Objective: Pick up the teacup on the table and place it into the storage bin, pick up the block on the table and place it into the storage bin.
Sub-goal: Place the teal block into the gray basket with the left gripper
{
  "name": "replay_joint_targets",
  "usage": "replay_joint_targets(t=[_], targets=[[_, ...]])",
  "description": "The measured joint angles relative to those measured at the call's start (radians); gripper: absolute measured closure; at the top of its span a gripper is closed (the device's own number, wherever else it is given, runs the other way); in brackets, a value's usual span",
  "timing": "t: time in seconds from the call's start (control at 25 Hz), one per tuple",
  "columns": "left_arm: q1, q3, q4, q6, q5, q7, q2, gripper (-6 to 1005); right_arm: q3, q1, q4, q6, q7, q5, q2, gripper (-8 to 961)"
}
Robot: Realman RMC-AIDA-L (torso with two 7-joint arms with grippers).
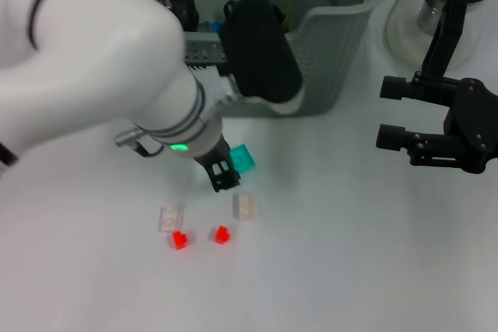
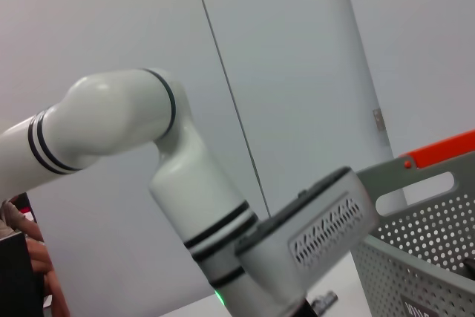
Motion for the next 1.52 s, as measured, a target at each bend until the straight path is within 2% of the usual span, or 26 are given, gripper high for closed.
replay_joint_targets(t=[0.12,0.24,0.44,0.48,0.56,0.68,0.76,0.8,0.92,1.0,1.04,1.08,1.24,1.4,1.52], targets=[[0.035,-0.088,0.07,0.068,-0.018,0.065,0.002,582,0.0,0.0,0.0,0.0,0.0,0.0,0.0,102],[0.081,-0.241,0.124,0.148,-0.104,0.196,0.001,579,0.0,0.0,0.0,0.0,0.0,0.0,0.0,102],[0.107,-0.548,0.088,0.288,-0.295,0.415,0.003,575,0.003,0.001,0.0,0.0,0.0,0.0,0.0,103],[0.111,-0.652,0.06,0.337,-0.357,0.503,0.004,574,0.003,0.002,0.0,0.0,0.0,0.0,0.0,103],[0.107,-0.783,0.012,0.404,-0.429,0.601,0.006,572,0.003,0.003,0.0,0.0,0.0,0.0,0.0,103],[0.068,-1.039,-0.154,0.547,-0.545,0.757,0.04,569,0.003,0.003,0.0,0.0,0.0,0.0,0.0,103],[0.04,-1.155,-0.279,0.609,-0.604,0.819,0.078,567,0.003,0.004,0.0,0.0,0.0,0.0,0.0,102],[0.028,-1.205,-0.362,0.639,-0.643,0.853,0.107,566,0.003,0.004,0.0,0.0,0.0,0.0,0.0,102],[0.009,-1.256,-0.547,0.679,-0.761,0.914,0.184,563,0.003,0.005,0.0,0.0,0.0,-0.004,0.0,102],[0.006,-1.26,-0.626,0.688,-0.851,0.926,0.22,561,0.003,0.004,0.0,0.0,0.0,-0.005,0.0,103],[0.006,-1.26,-0.626,0.688,-0.851,0.926,0.22,560,0.003,0.004,0.0,0.0,0.0,-0.005,0.0,103],[0.004,-1.29,-0.653,0.681,-0.968,0.902,0.23,559,0.003,0.003,0.0,0.0,0.0,-0.004,0.0,103],[-0.029,-1.339,-0.648,0.643,-1.08,0.826,0.217,555,0.003,0.003,0.0,0.0,0.0,-0.004,0.001,103],[-0.107,-1.323,-0.6,0.503,-1.073,0.653,0.22,552,0.001,0.006,0.0,0.001,0.0,-0.006,0.004,103],[-0.162,-1.259,-0.522,0.39,-1.017,0.504,0.239,549,-0.001,0.007,0.0,0.0,0.0,-0.006,0.005,103]])
